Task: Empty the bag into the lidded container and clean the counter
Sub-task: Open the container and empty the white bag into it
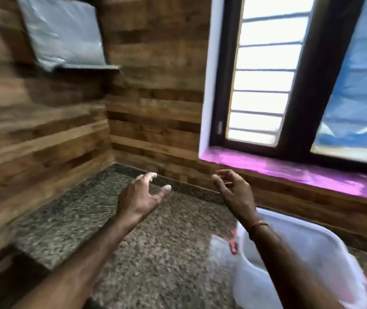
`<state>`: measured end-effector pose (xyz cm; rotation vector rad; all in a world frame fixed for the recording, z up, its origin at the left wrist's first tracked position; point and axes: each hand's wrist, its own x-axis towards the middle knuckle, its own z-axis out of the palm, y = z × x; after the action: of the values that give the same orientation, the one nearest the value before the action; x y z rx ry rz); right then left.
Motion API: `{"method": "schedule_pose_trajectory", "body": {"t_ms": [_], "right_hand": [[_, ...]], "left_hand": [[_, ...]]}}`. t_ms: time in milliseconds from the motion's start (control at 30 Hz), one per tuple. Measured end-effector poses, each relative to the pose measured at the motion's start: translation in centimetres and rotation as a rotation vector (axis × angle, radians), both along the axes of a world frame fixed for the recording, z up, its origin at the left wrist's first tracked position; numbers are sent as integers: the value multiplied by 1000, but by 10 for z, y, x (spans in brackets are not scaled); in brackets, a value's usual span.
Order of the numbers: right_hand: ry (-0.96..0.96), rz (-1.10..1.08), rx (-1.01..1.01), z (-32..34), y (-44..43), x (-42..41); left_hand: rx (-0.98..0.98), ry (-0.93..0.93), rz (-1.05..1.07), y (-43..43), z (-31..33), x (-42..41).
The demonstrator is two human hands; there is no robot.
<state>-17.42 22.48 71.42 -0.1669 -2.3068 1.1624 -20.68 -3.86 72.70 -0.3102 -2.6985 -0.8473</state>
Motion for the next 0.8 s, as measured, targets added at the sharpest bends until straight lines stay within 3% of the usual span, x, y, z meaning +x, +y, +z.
{"method": "schedule_pose_trajectory", "body": {"t_ms": [433, 700, 800], "right_hand": [[111, 282, 249, 176, -185, -262], [200, 306, 334, 306, -273, -385], [260, 296, 352, 342, -300, -435]], "left_hand": [[-23, 262, 271, -175, 181, -172], [9, 467, 228, -246, 302, -288], [-94, 585, 250, -267, 341, -332]]}}
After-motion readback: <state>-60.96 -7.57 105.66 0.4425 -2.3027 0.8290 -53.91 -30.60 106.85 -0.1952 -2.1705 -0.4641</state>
